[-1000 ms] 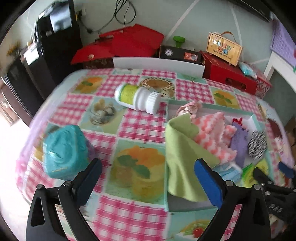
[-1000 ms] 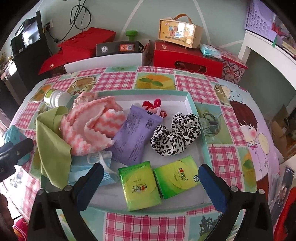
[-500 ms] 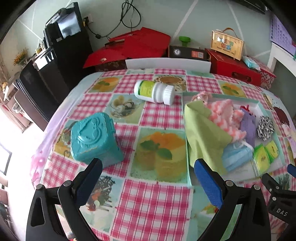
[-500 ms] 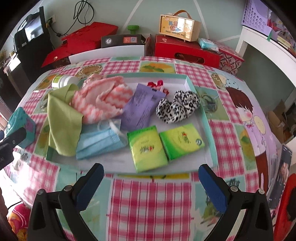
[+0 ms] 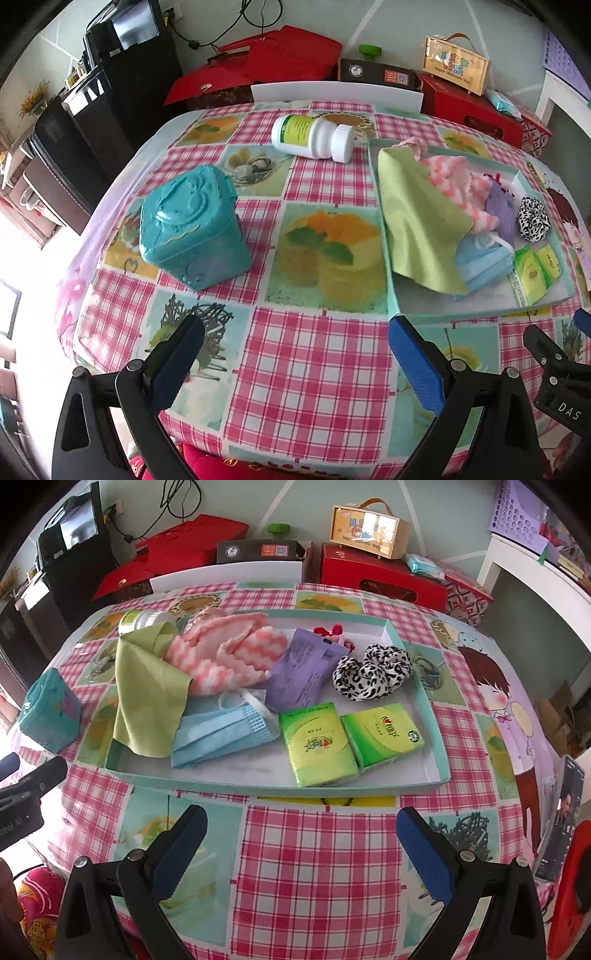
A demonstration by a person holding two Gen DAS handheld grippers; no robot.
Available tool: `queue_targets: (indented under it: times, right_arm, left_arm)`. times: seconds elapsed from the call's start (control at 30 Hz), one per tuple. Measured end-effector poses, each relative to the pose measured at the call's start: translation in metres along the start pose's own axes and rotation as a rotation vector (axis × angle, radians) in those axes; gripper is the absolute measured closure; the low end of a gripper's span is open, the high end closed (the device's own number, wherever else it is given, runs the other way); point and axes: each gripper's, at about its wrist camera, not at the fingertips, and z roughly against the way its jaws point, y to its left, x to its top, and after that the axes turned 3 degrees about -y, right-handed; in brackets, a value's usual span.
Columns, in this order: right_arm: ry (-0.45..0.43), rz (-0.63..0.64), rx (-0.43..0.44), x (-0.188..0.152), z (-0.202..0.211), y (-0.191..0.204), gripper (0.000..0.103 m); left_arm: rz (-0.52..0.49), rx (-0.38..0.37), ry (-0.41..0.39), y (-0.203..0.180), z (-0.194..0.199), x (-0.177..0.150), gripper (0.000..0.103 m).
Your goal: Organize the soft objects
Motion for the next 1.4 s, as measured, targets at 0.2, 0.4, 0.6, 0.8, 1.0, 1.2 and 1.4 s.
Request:
queue_targets:
  times: [0.2,0.4,0.6,0.8,1.0,1.2,1.4]
  right_arm:
    - [-0.003,0.004,-0.001,-0.0010,-0.0009,0.0016,0.000]
    - [-0.004,0.014,-0.005,-0.0018,-0.0016,0.0035,0.000]
    - [-0.012,0.019,-0.002,-0.0021,-0.0005,0.0038,0.000]
    - [-0.009,0.005,0.008,-0.0024,-0.0009,0.0006,0.000]
    - [-0.005,-0.019,0.016,-0.0029,-0.0021,-0.0031,0.000]
    - [-0.006,-0.028,0.015,-0.0030,-0.0018,-0.0048,0.000]
    - [-0.004,-0.020,0.007,-0.0032,-0.0020,-0.0031,0.000]
  left_arm:
    - [0.032,-0.004,0.013,0.0073,-0.0043,-0.0044,0.004]
    - [0.035,0.000,0.033,0.0068,-0.0100,-0.0070,0.004]
    - [0.039,0.004,0.016,0.0073,-0.0073,-0.0079,0.004]
    - [0.034,0.013,0.003,0.0062,-0.0054,-0.0088,0.004]
    - [0.039,0.022,-0.001,0.0073,-0.0047,-0.0091,0.004]
    - [0.047,0.026,-0.006,0.0081,-0.0034,-0.0092,0.004]
    - [0.046,0.033,-0.007,0.0077,-0.0034,-0.0093,0.004]
